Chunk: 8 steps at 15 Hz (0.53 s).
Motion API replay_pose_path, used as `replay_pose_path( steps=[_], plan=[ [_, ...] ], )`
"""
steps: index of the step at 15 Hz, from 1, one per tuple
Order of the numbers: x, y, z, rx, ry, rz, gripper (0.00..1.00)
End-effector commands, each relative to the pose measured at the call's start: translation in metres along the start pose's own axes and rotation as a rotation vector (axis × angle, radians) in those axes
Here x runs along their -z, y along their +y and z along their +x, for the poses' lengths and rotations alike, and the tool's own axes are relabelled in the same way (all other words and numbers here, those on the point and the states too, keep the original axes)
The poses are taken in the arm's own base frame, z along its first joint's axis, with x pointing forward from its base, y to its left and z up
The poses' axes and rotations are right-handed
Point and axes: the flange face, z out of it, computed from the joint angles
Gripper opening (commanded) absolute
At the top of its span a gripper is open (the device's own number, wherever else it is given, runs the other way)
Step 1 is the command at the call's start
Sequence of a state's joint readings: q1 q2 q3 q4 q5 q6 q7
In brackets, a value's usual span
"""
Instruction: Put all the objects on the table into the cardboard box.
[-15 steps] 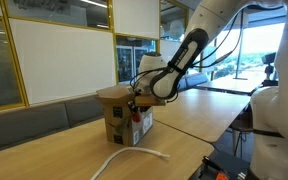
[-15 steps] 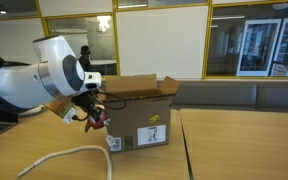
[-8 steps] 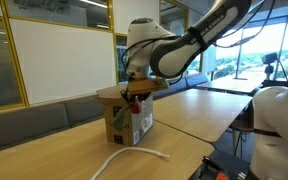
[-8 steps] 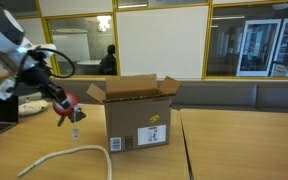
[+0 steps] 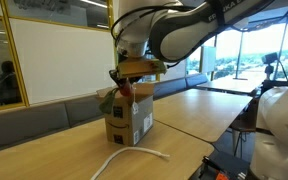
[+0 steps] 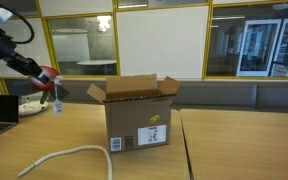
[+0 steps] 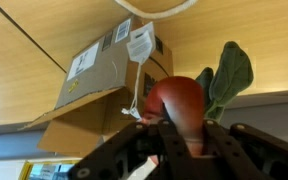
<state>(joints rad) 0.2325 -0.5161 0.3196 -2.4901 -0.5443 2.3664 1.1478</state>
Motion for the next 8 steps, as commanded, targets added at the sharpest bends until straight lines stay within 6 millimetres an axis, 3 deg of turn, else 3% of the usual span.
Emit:
replay_pose_path(
  steps=[1,5,8],
  plan=[
    [0.001,0.008,0.035,0.023,0.164,0.037,0.05],
    [-0.024,0.027,0.070,0.036,0.281,0.114,0.05],
    [-0.056,0.047,0.098,0.008,0.316,0.146,0.05]
  ],
)
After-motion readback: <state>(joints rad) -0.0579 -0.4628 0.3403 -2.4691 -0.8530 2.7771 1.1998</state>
